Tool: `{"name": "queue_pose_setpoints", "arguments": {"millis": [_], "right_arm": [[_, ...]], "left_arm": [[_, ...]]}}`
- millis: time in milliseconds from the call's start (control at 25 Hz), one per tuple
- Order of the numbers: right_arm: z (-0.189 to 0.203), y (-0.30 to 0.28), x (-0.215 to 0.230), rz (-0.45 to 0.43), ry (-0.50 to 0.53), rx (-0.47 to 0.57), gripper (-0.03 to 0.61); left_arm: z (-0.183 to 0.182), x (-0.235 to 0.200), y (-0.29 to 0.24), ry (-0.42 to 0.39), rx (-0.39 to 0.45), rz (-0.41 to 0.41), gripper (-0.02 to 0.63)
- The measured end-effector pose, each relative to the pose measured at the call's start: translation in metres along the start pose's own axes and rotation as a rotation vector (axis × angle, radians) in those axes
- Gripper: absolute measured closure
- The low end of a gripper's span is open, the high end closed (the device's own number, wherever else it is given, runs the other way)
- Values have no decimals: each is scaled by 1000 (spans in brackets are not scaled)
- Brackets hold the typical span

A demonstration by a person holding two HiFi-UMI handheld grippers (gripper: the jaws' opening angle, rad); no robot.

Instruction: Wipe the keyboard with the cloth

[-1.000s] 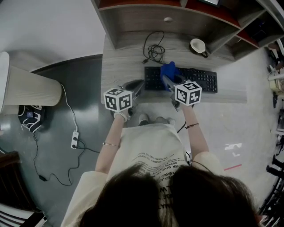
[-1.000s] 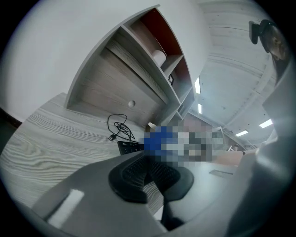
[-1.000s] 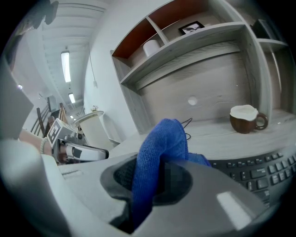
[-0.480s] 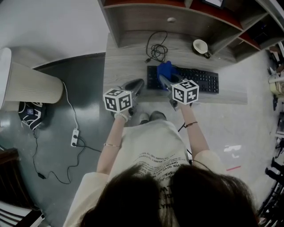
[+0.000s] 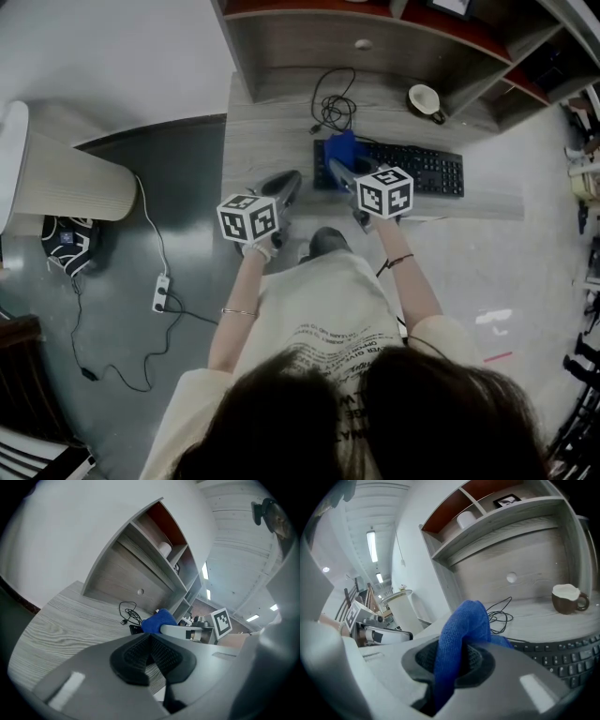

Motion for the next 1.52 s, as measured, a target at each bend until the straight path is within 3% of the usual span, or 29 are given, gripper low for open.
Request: {"name": "queue_pose_setpoints", "arguments": {"millis": [1000,1520], "right_arm": [[-9,-26,-45,-112,18,-28,520],[-32,-29,-62,-218,12,55,520]], "left_arm": [[-13,-12,29,-61,58,-62,615],[-29,-12,35,-155,108,-43,617]]}}
Point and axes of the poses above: the fingertips, and each gripper's own axes: y backward along the fingers, x to its right, z out of its underside, the point moved 4 cm from there along y, backward along the fingers, and after that the axes turned 5 degrees about z, right-handed, at the moved point
